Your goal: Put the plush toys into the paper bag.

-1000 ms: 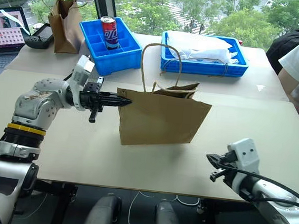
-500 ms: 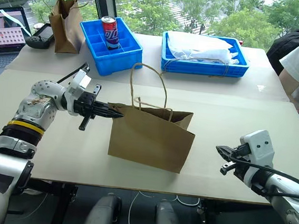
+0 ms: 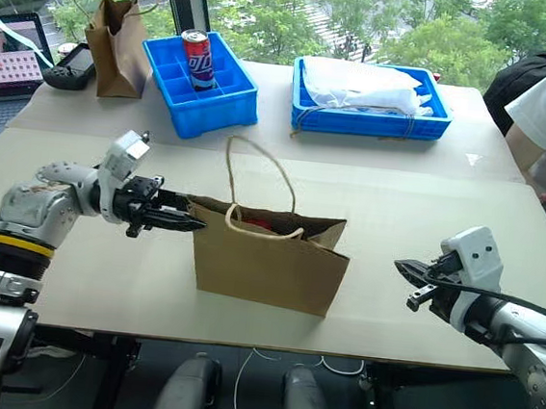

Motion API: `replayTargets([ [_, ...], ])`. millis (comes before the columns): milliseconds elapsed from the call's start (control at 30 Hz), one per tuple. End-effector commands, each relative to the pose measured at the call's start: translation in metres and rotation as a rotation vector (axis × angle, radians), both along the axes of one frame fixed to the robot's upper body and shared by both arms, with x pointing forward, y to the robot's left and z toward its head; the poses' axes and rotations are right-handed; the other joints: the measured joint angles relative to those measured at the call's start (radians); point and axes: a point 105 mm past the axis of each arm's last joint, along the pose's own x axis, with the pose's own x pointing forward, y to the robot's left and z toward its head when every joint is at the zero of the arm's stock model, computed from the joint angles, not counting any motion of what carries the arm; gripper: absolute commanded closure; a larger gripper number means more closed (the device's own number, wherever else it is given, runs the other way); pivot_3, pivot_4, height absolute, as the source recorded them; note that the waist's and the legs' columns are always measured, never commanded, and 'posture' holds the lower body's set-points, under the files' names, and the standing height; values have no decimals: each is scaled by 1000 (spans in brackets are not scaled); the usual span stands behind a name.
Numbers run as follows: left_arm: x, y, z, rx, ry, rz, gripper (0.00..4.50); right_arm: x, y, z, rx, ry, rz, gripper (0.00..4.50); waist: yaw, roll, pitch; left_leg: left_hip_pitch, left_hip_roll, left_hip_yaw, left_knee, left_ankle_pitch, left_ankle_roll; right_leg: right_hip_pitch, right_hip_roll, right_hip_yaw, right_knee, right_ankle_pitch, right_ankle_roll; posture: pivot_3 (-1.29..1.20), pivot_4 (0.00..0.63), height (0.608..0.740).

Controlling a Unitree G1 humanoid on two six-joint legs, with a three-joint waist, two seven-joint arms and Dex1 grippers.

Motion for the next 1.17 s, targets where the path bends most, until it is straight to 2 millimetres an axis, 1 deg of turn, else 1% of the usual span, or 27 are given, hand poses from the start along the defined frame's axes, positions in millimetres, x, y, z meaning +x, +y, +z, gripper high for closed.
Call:
replayTargets([
  [33,-7,15,29,-50,-53,37,557,3,-4,19,-20,-53,91,4500,1,0,0,0,0,0,0,0,0,0,0,0,0,0,0,0,150,665],
  [67,-7,22,32,-62,-54,69,268,2,-6,21,-18,-53,116,4500,1,0,0,0,0,0,0,0,0,0,0,0,0,0,0,0,150,665],
  [100,-7,29,33,-69,-60,105,79,-1,-5,23,-9,-51,141,4500,1,0,0,0,0,0,0,0,0,0,0,0,0,0,0,0,150,665],
  [167,-7,38,33,-71,-79,158,79,-4,-4,24,8,-49,175,4500,0,0,0,0,0,0,-1,0,0,0,0,0,0,0,0,0,150,665],
  [200,-4,46,29,-65,-85,232,79,-7,0,26,40,-57,204,4500,1,0,0,0,0,0,-1,0,0,0,0,0,0,0,0,0,150,665],
  [267,-3,64,13,-18,-61,354,79,-14,7,30,106,-70,246,4500,1,0,0,1,0,0,-1,0,0,0,0,0,0,0,-1,0,150,665],
  [300,-6,70,-2,49,-66,386,79,-19,10,32,133,-79,269,4500,0,0,0,1,0,0,-1,0,0,0,0,0,0,0,-1,0,150,665],
  [333,-9,74,-14,113,-81,408,79,-22,10,32,145,-81,277,4500,-3,0,0,1,0,0,-1,0,0,0,0,0,0,0,-1,0,150,665],
  [367,-12,76,-21,153,-96,419,79,-24,11,32,152,-83,281,4500,-3,0,0,1,1,0,-1,0,0,0,0,0,0,0,-1,0,150,665],
  [433,-18,78,-34,181,-73,464,0,-31,8,27,153,-78,276,3877,2,-1,0,1,1,0,-1,0,0,0,0,0,0,0,-2,0,150,665],
  [500,-19,79,-40,186,-82,528,0,-35,6,25,163,-93,257,3394,12,-1,0,1,1,0,-1,0,0,1,0,-1,0,0,-1,0,150,665],
  [567,-19,78,-41,175,-87,560,0,-37,6,24,163,-107,250,2545,20,-1,0,1,1,1,1,0,0,1,-1,-1,0,0,-1,0,150,665],
  [600,-19,76,-41,156,-92,567,0,-38,7,24,167,-119,252,2300,23,-1,0,1,1,1,1,0,0,1,-2,-1,0,0,-1,0,150,665],
  [633,-19,75,-42,155,-102,577,0,-39,8,25,169,-129,255,1961,24,-1,0,1,1,1,1,0,0,1,-2,0,0,0,0,0,150,665],
  [667,-18,74,-44,159,-126,590,0,-39,9,25,176,-139,255,1436,24,-1,0,1,1,1,1,0,0,1,-1,0,0,0,-1,0,150,665],
  [700,-18,72,-45,159,-144,596,0,-40,10,26,182,-146,254,1207,25,-1,0,1,1,2,1,0,0,1,-1,0,0,0,-1,0,150,665],
  [800,-17,72,-45,148,-162,610,0,-41,10,26,192,-157,243,159,22,-1,0,1,1,2,0,0,0,0,-1,0,0,0,-1,0,150,665],
  [833,-17,71,-45,135,-153,614,0,-41,10,26,193,-159,238,47,22,-1,0,1,1,2,0,0,0,0,-1,0,0,0,-1,0,150,665],
  [1067,-9,64,-42,118,-160,621,0,-43,8,26,216,-160,206,47,25,-1,0,1,1,2,1,0,0,0,-1,0,0,0,-1,0,150,665],
  [1167,-11,61,-41,130,-162,578,0,-42,6,27,202,-170,192,47,25,-1,0,1,1,2,1,0,0,0,-1,0,0,0,-1,0,150,665],
])
